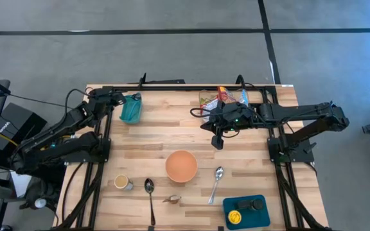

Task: Pick & Place Food Item
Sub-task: Put the top black spoon into the light green bin

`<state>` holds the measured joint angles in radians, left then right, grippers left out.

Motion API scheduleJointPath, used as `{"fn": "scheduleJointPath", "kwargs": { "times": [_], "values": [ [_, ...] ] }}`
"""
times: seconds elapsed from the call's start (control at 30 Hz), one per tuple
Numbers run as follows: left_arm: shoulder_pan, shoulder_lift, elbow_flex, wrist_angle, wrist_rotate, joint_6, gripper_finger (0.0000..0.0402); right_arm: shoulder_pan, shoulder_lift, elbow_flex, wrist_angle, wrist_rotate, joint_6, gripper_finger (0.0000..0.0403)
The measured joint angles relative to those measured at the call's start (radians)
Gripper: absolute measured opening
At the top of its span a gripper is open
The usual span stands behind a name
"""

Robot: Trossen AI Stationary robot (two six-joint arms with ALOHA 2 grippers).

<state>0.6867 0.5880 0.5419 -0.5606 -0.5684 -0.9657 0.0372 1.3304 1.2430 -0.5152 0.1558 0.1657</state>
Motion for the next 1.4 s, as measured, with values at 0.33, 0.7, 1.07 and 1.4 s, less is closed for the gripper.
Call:
{"fn": "scheduleJointPath", "kwargs": {
  "times": [0.33,0.7,1.07,1.4],
  "values": [
    [0.0,0.0,0.0,0.0,0.0,0.0,0.0021,0.0,0.0,0.0,0.0,0.0,0.0,0.0],
    [0.0,0.001,0.0,0.0,0.042,0.0,0.002,0.0,0.0,0.0,0.0,-0.001,0.0,0.0],
    [0.0,0.001,0.001,0.0,0.041,0.0,0.0006,0.0,0.0,0.0,0.0,-0.001,0.0,0.0],
    [0.0,-0.046,0.001,0.001,-0.029,0.027,0.0003,0.0,0.0,0.0,0.0,-0.002,0.0,0.0]
  ]
}}
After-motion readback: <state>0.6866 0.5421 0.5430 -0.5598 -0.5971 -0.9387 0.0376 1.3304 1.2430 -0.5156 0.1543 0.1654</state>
